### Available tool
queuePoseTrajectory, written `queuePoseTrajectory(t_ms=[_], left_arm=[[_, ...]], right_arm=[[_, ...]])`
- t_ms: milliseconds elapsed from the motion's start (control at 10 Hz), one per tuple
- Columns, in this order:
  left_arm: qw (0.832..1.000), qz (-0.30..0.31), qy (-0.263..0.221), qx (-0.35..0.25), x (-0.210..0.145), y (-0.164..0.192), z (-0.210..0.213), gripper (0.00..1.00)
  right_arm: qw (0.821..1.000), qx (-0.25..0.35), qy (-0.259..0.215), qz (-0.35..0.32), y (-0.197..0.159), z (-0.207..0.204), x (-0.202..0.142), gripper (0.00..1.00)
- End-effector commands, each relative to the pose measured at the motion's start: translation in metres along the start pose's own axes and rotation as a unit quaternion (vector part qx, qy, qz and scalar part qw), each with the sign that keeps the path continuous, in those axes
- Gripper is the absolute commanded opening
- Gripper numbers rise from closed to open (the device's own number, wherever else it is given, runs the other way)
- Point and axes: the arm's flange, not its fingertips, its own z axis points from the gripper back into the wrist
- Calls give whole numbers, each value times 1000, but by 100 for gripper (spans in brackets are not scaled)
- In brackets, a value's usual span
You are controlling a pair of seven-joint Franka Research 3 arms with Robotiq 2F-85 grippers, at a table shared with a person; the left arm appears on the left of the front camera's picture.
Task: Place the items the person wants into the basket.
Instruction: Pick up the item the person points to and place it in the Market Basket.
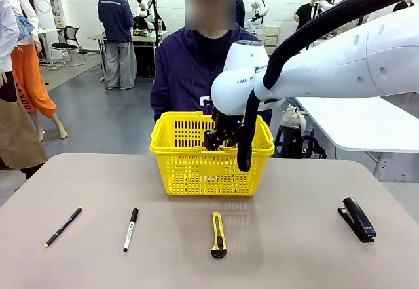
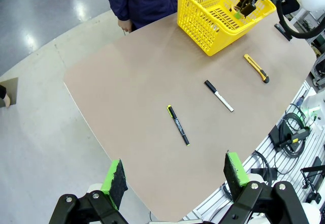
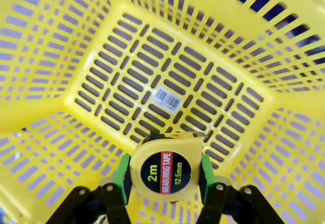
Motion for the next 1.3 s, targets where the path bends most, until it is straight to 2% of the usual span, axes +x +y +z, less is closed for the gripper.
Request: queuePoseTrajectory(t_ms=[0,700,800,900,1200], left_arm=[[1000,-4,-6,-7,-1,0,1,100],[1000,-4,-6,-7,-1,0,1,100],[1000,-4,-6,-7,-1,0,1,100],[1000,-4,-6,-7,-1,0,1,100],[1000,-4,-6,-7,-1,0,1,100]], right_arm=[[1000,2,21,19,4,-2,6,63],[998,-1,50,35,8,-25,3,63],[998,-1,49,37,8,-25,3,93],[998,-1,47,37,8,-23,4,100],[998,0,46,36,7,-22,5,100]])
